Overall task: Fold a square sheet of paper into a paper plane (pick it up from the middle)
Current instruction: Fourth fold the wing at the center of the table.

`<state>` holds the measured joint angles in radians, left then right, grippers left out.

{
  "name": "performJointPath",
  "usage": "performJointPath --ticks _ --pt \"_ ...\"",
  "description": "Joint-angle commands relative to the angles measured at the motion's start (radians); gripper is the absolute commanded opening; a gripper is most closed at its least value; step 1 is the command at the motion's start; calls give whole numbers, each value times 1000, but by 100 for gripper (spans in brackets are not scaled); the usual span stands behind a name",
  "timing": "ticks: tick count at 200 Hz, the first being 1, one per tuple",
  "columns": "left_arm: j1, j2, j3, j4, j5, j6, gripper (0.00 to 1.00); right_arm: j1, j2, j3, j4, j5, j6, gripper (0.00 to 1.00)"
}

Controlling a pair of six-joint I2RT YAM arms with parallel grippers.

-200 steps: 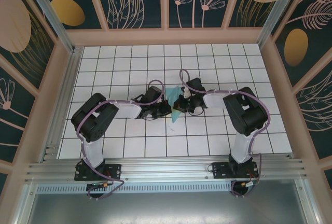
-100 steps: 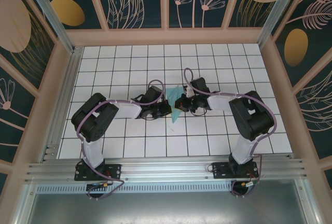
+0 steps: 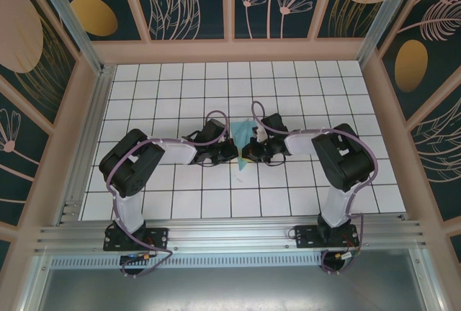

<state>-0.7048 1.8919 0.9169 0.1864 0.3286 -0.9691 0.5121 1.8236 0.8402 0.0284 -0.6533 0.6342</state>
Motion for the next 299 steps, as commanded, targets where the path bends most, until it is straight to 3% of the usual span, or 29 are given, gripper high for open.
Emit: performJointPath --ticks 1,37,73,91,149,198,251,299 --pt "7 41 -5 -93 -57 16 0 6 33 -3 -28 10 -14 4" --pt "6 15 -10 -77 -59 11 0 5 45 -13 -31 17 -13 5" --pt "8 -73 -10 -20 -80 14 33 -2 50 -26 -32 24 -14 5" --pt "11 -97 -9 1 -104 27 38 -4 48 -32 -29 25 -13 5" --pt "36 -76 -9 41 -125 100 34 -7 43 -35 -29 24 -14 5" --pt "42 -23 34 65 -80 157 37 -7 42 -27 -31 21 -19 5" --pt "41 7 50 93 -52 199 33 -7 42 -17 -38 17 -21 9" --pt "46 36 109 55 -84 224 16 -7 40 -13 -44 20 -27 11"
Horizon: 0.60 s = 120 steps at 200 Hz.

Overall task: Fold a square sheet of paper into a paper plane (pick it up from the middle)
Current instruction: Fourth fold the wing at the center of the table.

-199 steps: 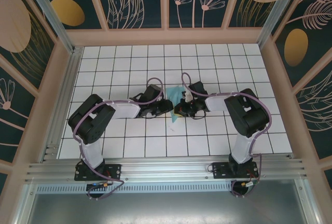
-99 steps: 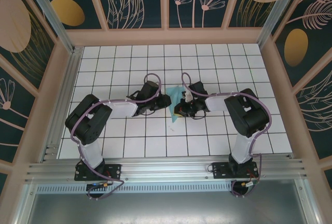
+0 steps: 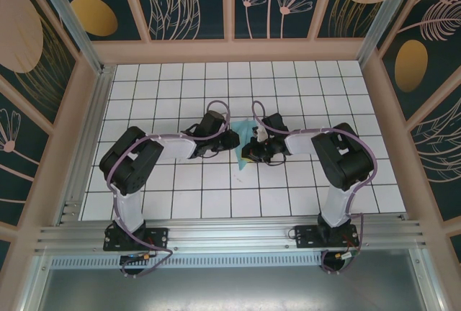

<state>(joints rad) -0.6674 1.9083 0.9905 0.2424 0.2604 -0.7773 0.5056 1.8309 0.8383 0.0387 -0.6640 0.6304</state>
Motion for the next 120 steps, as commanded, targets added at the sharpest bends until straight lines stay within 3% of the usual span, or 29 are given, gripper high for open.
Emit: performJointPath --ticks 1,64,120 --pt "8 20 36 -2 -16 31 16 -1 32 -11 -55 30 -23 11" --pt "23 29 42 -35 -45 44 0 -1 19 -9 -56 30 -29 16" --pt "29 53 39 -44 -51 56 0 -10 -3 -29 -10 -2 -21 25"
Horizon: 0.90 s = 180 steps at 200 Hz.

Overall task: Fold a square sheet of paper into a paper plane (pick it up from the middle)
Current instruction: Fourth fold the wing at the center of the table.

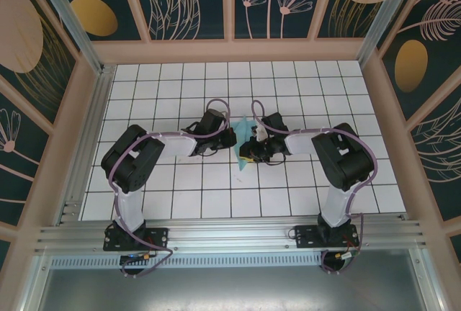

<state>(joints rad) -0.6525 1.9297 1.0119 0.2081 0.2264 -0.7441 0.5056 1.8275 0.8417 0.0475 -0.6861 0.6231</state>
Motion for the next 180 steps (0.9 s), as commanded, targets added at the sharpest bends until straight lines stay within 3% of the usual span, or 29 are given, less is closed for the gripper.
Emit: performJointPath --ticks 1,78,180 --pt "14 32 17 -10 -16 23 0 -9 -2 -33 -16 19 -12 25" --pt "14 80 42 -47 -38 2 0 -15 -95 -81 86 -55 0 19" --pt "14 101 57 -79 -47 -9 0 5 1 -63 18 -86 -48 13"
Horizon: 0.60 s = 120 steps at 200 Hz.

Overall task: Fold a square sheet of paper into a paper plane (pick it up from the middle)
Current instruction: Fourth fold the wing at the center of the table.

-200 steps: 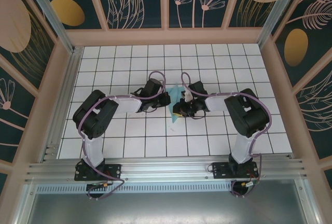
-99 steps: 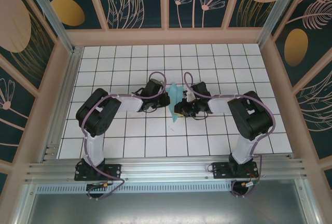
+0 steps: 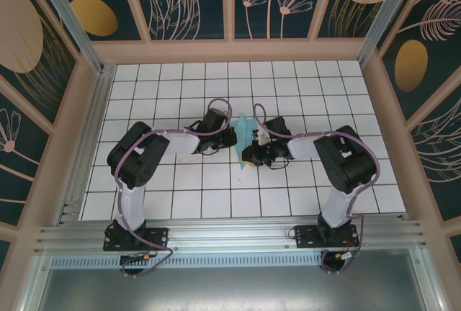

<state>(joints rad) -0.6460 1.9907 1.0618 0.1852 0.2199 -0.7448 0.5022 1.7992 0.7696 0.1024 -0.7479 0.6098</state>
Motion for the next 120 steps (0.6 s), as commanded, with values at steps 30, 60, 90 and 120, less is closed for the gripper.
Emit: performJointPath --ticks 30,60,90,120 --pt "7 43 14 -66 -50 -8 0 15 43 14 -81 -21 -63 14" --pt "7 45 21 -72 -51 -5 0 23 19 9 -79 -55 -87 14" --pt "7 44 20 -76 -53 -9 0 34 -21 22 -77 -53 -76 14" --pt "8 52 23 -81 -53 -13 0 56 19 31 -137 -10 -111 14"
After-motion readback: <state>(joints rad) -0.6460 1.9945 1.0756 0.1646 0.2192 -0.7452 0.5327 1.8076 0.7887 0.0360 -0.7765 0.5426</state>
